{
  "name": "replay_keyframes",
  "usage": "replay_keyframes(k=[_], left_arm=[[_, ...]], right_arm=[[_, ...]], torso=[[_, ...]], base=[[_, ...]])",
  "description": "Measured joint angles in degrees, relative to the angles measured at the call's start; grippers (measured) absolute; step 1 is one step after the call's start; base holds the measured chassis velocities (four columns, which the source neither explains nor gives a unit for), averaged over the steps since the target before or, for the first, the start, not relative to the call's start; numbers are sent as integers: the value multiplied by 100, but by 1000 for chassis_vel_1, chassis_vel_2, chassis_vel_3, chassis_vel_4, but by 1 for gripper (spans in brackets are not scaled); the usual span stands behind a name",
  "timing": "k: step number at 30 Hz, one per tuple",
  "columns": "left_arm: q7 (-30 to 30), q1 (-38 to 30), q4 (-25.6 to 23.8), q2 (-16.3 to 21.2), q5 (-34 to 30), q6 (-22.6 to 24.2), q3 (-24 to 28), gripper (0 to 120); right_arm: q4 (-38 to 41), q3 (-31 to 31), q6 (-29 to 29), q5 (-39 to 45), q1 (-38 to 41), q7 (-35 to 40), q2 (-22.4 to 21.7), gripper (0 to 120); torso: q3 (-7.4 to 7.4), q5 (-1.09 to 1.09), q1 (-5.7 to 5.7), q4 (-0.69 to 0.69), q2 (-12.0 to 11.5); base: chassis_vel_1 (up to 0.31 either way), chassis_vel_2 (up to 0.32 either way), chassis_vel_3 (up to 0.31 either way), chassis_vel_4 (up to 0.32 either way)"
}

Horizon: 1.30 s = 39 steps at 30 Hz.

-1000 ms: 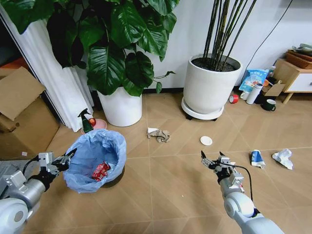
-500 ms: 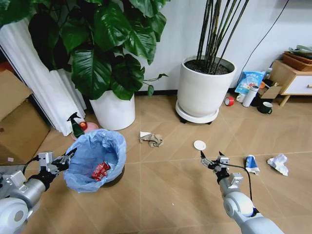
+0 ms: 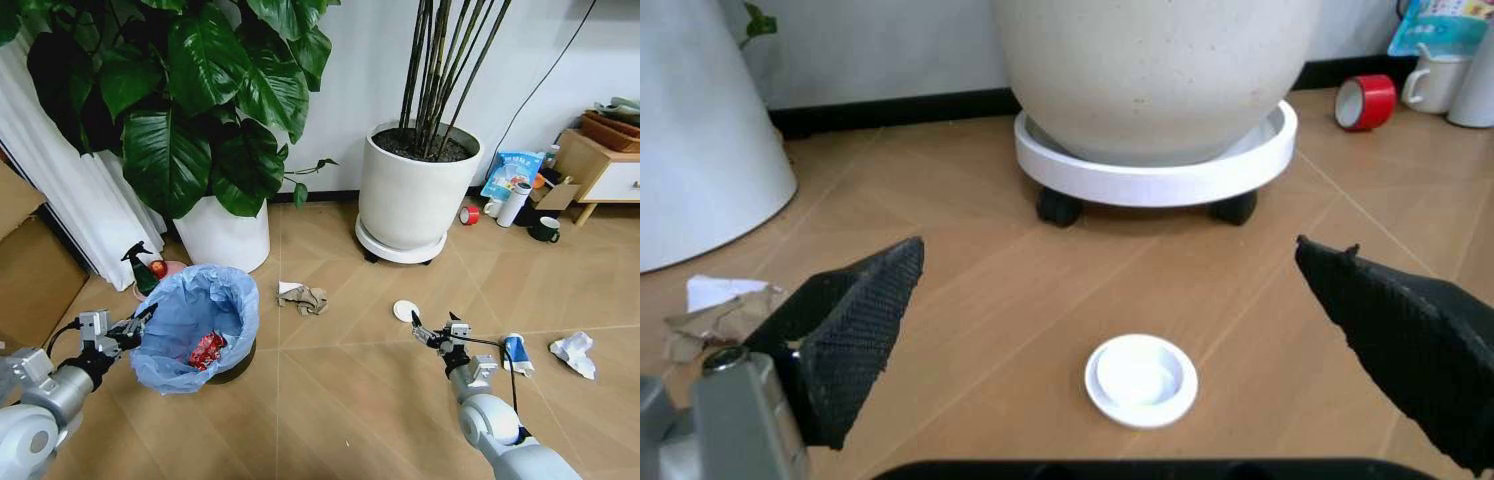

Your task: Pick up the trash bin and place the garbage on the floor into it.

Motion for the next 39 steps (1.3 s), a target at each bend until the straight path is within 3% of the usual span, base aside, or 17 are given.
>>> replay_keyframes(k=[15,21,24,26,31,39], left_arm=[[-9,-56,55,49,-9,5,72,0],[-23,-59,70,172,-31,10,83,0],[-66,-209,136,282,-55,23,227,0],[-104,-358,203,400,-89,36,402,0],[-118,-405,261,505,-79,45,562,0],[-121,-445,345,625,-91,49,590,0]], right_arm=[[-170,-186,-29,-212,199,-25,-2,100],[-626,-1088,-304,-386,838,-44,-113,100],[-948,-1501,-447,-529,1197,-249,-116,100],[-1221,-1787,-554,-623,1449,-370,-75,100],[-2379,-2727,-770,-601,2477,-681,534,100],[-3370,-3160,-641,-986,3190,-883,1323,100]], torso=[[0,0,1,-1,0],[0,1,0,0,-1],[0,1,0,4,-1],[0,-2,0,0,-1],[1,0,0,1,-1],[1,-2,0,1,-1]], base=[[-106,94,99,-90],[-21,19,15,-17],[0,0,0,0],[0,0,0,0],[0,0,0,0],[0,0,0,0]])
